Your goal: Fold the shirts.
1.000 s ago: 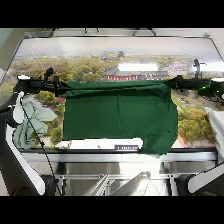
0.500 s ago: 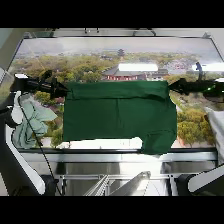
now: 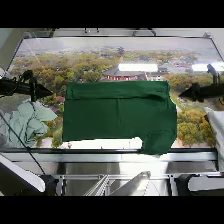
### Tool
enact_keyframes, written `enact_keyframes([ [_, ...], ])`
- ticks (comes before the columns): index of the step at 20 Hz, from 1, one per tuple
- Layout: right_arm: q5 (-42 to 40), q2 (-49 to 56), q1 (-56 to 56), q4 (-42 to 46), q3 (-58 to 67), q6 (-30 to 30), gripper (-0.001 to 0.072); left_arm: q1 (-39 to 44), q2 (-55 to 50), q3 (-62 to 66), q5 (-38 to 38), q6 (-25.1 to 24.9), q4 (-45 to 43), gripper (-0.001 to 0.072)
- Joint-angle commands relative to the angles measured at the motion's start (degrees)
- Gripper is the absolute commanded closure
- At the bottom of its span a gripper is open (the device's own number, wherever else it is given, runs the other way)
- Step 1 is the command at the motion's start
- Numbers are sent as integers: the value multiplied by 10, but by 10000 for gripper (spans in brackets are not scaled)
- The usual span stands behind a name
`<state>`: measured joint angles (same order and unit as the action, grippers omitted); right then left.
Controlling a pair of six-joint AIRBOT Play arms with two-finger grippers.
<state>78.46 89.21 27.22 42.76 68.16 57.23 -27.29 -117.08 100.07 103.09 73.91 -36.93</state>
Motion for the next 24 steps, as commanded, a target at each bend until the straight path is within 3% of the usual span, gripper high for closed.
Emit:
enact_keyframes([
  [1, -34, -143, 2, 74, -167, 83, 689, -2, 146, -172, -77, -53, -150, 709],
  [3, -78, -236, 2, 72, -269, 107, 689, 12, 235, -304, -134, -68, -208, 707],
  [4, -99, -280, 2, 72, -312, 119, 689, 18, 266, -362, -163, -71, -224, 660],
  [5, -112, -317, 2, 67, -344, 120, 689, 21, 287, -407, -184, -70, -230, 387],
  [6, -115, -347, 2, 59, -367, 120, 689, 23, 301, -448, -210, -70, -235, 277],
  [7, -111, -374, 1, 51, -381, 120, 689, 23, 307, -479, -234, -70, -234, 97],
  [8, -104, -393, 0, 46, -386, 119, 689, 23, 307, -500, -261, -63, -230, 6],
  [11, -75, -444, 0, 40, -386, 118, 689, 23, 285, -528, -324, -60, -185, 7],
  [13, -59, -472, 1, 25, -386, 118, 689, 23, 250, -527, -319, -107, -104, 43],
  [14, -51, -487, 0, 22, -386, 123, 689, 24, 229, -523, -306, -139, -63, 206],
  [15, -45, -497, 0, 19, -386, 131, 688, 25, 205, -518, -280, -160, -37, 310],
  [16, -45, -503, 0, 20, -386, 136, 688, 27, 185, -508, -245, -169, -30, 359],
  [18, -45, -502, 1, 20, -386, 139, 662, 31, 152, -479, -178, -160, -54, 382],
  [19, -45, -499, 1, 20, -386, 153, 496, 32, 143, -469, -161, -144, -76, 462],
  [20, -45, -495, 1, 19, -386, 167, 287, 32, 138, -462, -149, -137, -92, 494],
  [21, -45, -493, 1, 18, -386, 172, 288, 32, 137, -458, -146, -134, -99, 494],
  [23, -45, -493, 1, 18, -386, 172, 439, 33, 137, -460, -145, -135, -101, 495],
  [24, -45, -493, 1, 18, -386, 172, 447, 38, 137, -460, -145, -135, -101, 503],
])
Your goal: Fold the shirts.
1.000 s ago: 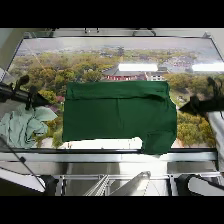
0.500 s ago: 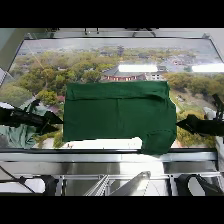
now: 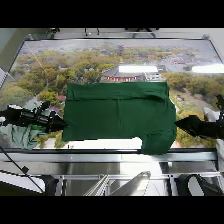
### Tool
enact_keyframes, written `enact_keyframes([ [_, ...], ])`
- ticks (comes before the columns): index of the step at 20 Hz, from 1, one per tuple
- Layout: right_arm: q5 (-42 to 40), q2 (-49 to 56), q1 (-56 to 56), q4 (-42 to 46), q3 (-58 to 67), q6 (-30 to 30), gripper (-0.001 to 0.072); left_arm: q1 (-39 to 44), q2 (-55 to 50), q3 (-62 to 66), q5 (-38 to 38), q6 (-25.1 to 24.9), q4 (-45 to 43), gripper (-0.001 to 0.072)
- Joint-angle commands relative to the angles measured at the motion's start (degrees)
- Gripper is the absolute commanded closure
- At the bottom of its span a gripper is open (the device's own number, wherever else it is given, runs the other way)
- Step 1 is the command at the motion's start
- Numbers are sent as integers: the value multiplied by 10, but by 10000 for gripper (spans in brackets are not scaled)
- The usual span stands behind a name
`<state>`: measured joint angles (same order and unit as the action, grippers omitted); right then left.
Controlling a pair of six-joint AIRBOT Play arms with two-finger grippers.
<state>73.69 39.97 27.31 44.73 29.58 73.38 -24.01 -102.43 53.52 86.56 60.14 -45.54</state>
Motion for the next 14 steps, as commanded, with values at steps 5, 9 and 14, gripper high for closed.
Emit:
enact_keyframes([
  [5, 4, -1, 0, 20, -27, 83, 274, 52, -3, 6, 7, 15, -30, 550],
  [9, 28, -1, 0, 72, -87, 131, 274, 70, 21, 5, -37, 46, -86, 696],
  [14, 23, -1, 0, 101, -138, 163, 274, 78, 24, 5, -42, 47, -90, 689],
])
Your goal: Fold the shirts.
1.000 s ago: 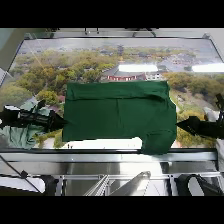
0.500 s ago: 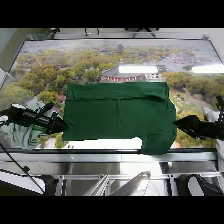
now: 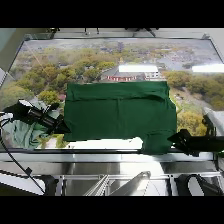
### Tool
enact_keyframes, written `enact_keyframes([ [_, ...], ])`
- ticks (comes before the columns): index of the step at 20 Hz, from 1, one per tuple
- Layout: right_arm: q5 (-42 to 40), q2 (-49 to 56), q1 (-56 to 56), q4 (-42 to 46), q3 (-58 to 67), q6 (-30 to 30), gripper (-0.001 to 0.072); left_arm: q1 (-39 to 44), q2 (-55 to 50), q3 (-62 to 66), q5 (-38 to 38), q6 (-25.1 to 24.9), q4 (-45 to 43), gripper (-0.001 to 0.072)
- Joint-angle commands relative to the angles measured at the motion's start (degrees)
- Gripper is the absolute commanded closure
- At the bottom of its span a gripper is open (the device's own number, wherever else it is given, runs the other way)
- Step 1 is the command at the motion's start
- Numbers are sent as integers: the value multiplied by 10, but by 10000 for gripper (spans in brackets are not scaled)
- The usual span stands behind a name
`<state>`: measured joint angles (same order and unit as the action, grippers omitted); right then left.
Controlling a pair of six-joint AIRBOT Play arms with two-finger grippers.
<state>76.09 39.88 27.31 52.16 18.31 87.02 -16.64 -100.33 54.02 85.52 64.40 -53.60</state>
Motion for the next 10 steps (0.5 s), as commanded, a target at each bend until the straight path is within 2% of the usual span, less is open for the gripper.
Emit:
enact_keyframes([
  [1, -6, 0, 0, 47, -25, 45, 274, 4, 3, 0, -31, 4, -9, 689],
  [3, -13, 3, 0, 78, -25, 70, 274, 4, 3, 1, -32, 3, -9, 689],
  [5, -37, 13, 0, 76, -25, 69, 274, 4, 3, 1, -33, 3, -9, 689],
  [10, -122, 73, 0, 22, -41, 50, 274, 4, 4, 1, -35, 3, -8, 689],
])
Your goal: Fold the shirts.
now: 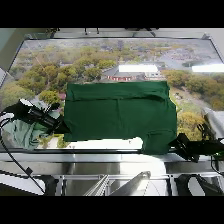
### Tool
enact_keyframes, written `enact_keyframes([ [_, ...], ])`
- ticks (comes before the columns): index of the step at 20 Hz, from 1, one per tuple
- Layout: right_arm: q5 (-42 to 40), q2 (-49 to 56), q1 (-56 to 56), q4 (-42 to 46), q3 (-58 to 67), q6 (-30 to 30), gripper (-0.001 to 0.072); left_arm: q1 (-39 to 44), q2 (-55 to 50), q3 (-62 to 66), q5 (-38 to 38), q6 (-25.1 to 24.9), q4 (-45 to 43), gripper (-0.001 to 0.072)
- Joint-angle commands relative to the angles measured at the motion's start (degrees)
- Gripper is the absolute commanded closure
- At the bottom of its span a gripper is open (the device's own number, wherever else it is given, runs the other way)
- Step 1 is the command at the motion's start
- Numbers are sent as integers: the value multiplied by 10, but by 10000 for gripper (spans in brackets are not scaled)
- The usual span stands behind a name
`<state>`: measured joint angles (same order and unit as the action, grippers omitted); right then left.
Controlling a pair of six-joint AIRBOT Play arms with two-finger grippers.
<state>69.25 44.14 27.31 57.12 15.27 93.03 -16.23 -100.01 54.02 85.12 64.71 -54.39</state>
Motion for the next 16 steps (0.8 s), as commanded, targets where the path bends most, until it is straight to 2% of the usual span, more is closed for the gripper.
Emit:
enact_keyframes([
  [1, -78, 48, 0, -59, -17, -32, 276, 0, 0, 1, -31, -1, 0, 689],
  [4, -101, 94, 0, -159, -23, -114, 284, 0, 0, 1, -31, -2, 0, 690],
  [5, -99, 108, 0, -182, -23, -136, 373, 0, 0, 1, -31, -2, 0, 689],
  [6, -99, 118, 0, -195, -23, -154, 529, 0, 0, 1, -31, -2, 0, 689],
  [8, -82, 126, 0, -214, -23, -180, 651, 0, 0, 1, -30, -2, 0, 689],
  [9, -55, 124, 0, -216, -19, -198, 689, 0, 0, 1, -31, -2, 0, 688],
  [14, 104, 68, 73, -217, 61, -212, 690, -18, 1, 30, 12, 0, -1, 689],
  [16, 134, 57, 125, -203, 99, -210, 689, -40, 5, 49, 30, 23, -1, 689],
])
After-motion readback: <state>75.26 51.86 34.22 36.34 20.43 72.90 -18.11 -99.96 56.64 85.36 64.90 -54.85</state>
